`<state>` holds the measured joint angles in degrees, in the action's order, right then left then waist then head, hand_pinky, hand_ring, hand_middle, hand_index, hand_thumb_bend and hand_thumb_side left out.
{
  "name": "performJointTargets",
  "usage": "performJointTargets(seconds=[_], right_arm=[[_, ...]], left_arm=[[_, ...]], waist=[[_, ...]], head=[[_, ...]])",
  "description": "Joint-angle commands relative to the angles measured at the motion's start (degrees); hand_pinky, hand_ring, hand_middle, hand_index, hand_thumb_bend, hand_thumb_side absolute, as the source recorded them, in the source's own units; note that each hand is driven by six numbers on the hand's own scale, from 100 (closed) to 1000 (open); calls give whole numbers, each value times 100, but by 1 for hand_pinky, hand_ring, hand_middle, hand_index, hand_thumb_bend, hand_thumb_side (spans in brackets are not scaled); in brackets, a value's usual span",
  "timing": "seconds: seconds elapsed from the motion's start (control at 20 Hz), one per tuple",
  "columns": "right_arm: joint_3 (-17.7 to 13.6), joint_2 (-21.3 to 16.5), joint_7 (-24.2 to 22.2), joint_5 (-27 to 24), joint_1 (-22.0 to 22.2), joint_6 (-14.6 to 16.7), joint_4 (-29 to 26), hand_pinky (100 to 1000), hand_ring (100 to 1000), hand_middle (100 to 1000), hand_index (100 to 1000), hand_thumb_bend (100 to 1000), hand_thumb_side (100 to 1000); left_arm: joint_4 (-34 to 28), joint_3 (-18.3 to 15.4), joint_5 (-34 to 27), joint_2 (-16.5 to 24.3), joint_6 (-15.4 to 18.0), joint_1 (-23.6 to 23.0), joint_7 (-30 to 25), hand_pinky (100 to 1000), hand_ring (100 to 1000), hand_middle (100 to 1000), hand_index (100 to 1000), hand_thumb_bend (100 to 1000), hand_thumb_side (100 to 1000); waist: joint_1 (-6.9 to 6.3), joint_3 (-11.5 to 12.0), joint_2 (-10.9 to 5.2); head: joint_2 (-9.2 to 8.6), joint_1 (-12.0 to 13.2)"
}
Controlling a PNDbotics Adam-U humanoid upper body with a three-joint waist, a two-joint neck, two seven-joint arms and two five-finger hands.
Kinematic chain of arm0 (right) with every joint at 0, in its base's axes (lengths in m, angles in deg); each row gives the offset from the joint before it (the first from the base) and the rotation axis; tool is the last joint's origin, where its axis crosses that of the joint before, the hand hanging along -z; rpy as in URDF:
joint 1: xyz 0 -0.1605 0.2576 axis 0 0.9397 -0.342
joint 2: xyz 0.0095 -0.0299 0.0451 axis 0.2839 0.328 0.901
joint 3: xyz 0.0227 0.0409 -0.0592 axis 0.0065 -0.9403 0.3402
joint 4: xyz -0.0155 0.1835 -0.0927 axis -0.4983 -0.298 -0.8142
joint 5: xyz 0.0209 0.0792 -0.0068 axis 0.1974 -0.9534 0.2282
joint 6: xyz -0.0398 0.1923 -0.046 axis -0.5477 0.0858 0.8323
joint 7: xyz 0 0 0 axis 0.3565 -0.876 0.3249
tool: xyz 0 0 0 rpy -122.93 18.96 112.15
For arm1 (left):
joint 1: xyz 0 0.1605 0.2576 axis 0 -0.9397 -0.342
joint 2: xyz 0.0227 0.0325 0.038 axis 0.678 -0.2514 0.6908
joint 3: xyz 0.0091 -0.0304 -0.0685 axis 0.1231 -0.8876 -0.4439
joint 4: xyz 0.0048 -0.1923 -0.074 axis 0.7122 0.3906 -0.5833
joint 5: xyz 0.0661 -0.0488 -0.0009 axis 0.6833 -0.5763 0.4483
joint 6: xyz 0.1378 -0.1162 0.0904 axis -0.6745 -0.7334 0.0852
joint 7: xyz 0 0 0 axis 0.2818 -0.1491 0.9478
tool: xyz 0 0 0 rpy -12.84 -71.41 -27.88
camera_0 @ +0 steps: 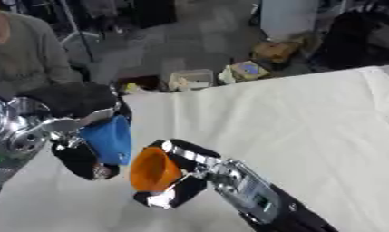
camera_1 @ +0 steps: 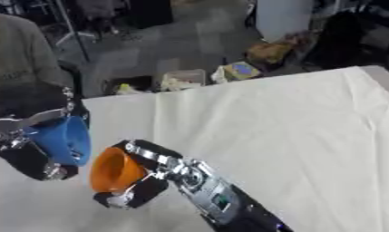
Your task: Pour the contents of one cup into another cup.
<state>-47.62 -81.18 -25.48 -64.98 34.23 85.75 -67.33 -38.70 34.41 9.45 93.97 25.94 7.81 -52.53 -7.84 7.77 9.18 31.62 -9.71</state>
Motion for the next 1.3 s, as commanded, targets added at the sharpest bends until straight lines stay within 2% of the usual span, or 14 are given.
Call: performJointTargets(seconds=[0.05, 1.3], right_arm=[[-12, 5, -13, -55, -98, 9, -53, 360, 402, 370, 586, 205, 100], [-24, 9, -23, -73, -98, 14, -32, 359, 402, 371, 585, 205, 100]], left_arm=[[-84, -106, 18, 96, -49, 141, -146, 238, 216, 225, 470, 346, 100], [-20, 15, -18, 123, 175, 91, -209, 239, 220, 229, 469, 339, 100]], waist=[[7, 2, -112], [-20, 7, -109]], head=[[-70, -12], [-73, -53]])
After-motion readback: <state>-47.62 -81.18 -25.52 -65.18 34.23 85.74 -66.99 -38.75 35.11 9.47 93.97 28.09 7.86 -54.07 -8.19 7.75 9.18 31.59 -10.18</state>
